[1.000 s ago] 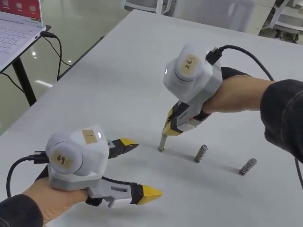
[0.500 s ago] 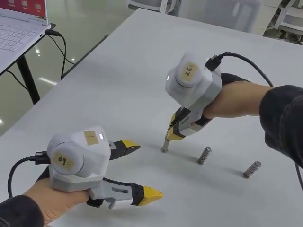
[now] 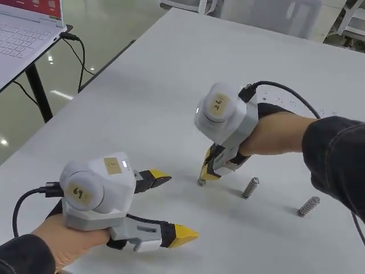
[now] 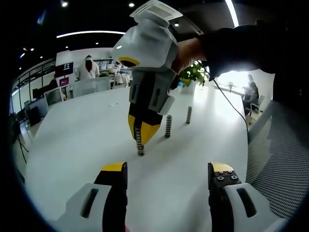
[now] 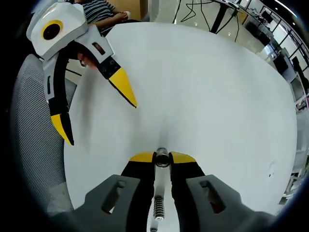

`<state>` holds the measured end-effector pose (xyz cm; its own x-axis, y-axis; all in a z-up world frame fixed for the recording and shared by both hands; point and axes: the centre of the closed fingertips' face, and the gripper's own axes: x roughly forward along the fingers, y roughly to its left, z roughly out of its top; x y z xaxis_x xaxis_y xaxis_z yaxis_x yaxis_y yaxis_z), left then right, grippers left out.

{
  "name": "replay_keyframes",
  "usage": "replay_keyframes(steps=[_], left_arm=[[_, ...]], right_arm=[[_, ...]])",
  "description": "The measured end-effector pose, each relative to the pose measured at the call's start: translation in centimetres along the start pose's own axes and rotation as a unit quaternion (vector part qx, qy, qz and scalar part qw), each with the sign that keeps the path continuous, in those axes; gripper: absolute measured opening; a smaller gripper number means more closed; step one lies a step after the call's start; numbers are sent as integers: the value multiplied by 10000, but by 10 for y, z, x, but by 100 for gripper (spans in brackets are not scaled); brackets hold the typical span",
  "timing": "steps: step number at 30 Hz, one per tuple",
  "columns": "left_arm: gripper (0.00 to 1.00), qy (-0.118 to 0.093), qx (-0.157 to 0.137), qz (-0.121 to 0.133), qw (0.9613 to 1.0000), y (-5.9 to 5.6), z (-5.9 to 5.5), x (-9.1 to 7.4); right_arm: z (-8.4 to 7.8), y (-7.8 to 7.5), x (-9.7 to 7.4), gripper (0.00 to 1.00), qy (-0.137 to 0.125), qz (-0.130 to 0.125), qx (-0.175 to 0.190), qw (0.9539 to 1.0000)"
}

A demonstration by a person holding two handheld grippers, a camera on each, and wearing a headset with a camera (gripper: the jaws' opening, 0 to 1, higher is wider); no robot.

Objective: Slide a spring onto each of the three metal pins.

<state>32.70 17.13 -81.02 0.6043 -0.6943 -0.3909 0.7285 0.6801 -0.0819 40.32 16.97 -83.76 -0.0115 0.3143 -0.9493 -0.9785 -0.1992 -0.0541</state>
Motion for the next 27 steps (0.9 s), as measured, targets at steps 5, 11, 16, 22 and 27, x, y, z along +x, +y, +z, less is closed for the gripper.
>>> replay_keyframes(steps=[5,11,16,22,27], left_arm=[[66,15,-4,-6,10000,-1,-1,0],[65,1,-19,5,10000,0,-1,0],[65,-4,-27,13,10000,1,-1,0],[65,-7,-23,22,10000,1,-1,-1],[65,-3,-21,29,10000,2,-1,-1]], right_arm=[[0,5,3,13,21,35,-42,10000],[-2,7,9,13,84,31,-50,9999],[-3,9,11,13,99,58,-28,9999],[-4,11,13,15,100,101,25,9999],[-6,11,13,18,85,94,43,9999]])
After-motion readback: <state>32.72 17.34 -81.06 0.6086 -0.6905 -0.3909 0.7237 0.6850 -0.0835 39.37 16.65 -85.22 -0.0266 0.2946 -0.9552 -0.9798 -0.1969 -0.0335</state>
